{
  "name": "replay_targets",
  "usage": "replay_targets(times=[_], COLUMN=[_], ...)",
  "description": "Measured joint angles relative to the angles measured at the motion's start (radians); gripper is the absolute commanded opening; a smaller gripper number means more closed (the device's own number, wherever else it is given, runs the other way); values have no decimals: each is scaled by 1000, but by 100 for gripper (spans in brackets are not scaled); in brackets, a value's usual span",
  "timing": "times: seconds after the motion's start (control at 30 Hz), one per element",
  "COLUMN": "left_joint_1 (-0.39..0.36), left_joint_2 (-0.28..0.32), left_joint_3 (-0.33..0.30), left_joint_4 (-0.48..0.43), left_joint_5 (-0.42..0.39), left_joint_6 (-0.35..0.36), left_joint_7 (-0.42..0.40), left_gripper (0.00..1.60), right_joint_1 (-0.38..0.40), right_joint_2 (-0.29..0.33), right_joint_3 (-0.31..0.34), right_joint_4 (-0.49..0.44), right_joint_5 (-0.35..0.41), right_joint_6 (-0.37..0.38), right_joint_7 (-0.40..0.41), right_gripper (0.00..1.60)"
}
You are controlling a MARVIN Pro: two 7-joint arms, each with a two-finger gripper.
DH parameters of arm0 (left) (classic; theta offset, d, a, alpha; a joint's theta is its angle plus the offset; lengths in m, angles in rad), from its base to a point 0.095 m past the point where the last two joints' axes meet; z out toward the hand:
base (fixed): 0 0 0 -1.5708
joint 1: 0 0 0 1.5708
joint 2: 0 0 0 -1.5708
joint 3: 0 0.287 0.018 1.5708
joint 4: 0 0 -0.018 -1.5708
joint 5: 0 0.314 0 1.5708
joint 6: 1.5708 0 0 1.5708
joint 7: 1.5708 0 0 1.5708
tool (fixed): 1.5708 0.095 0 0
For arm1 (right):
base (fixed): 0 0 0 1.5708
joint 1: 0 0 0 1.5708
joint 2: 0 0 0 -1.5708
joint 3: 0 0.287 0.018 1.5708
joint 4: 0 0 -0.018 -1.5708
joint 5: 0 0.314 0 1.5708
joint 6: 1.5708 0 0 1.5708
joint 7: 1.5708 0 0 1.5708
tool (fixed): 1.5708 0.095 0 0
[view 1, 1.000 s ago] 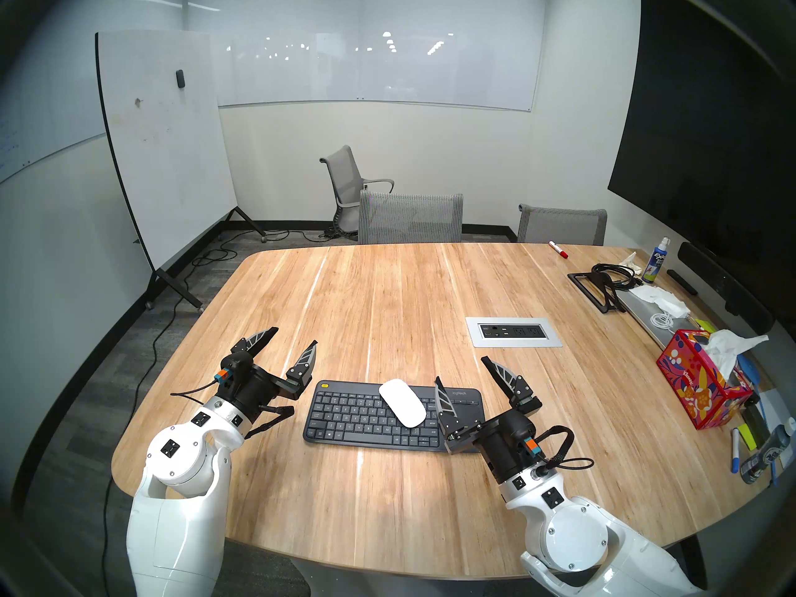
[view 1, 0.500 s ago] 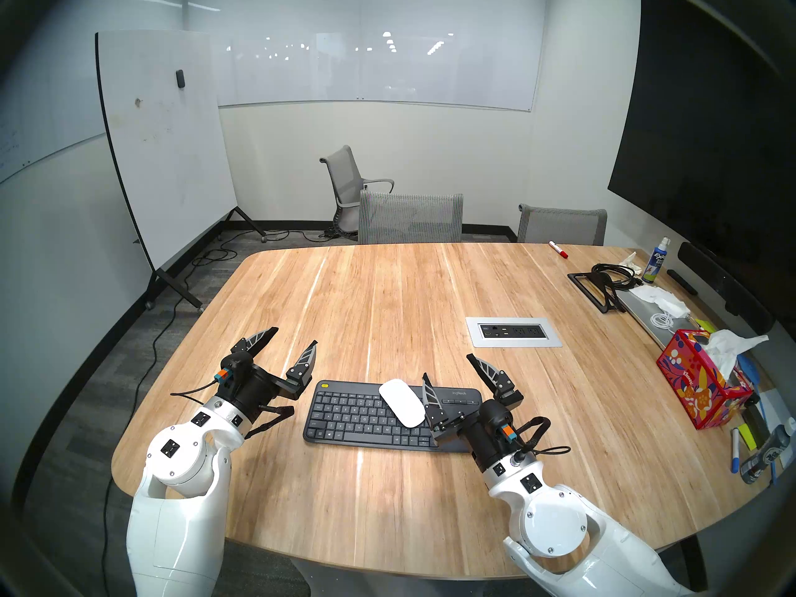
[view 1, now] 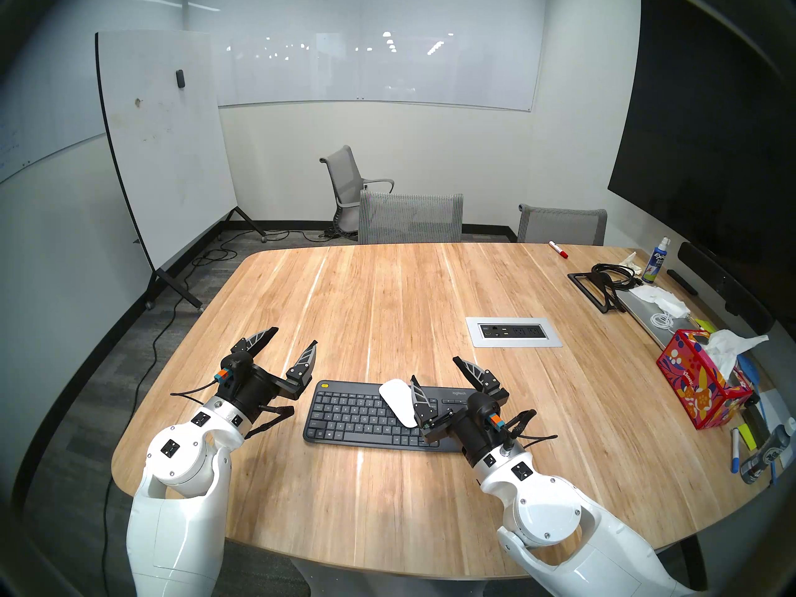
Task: Put the mouse beside the keyboard
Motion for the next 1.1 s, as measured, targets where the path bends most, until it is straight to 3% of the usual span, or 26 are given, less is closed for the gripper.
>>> replay_targets(times=[0.47,0.77,1.1], left_joint_1=[0,0,0], left_joint_2=[0,0,0], left_joint_3=[0,0,0], left_joint_4=[0,0,0], left_joint_5=[0,0,0], left_joint_6=[0,0,0], left_joint_7=[0,0,0], left_gripper=[160,160,160], right_joint_1=[55,104,128], right_joint_2=[32,-13,-46], right_joint_3=[29,-15,-50], right_joint_4=[40,130,134], right_joint_5=[114,108,73], right_joint_6=[87,109,108], right_joint_7=[141,152,137], right_gripper=[160,160,160])
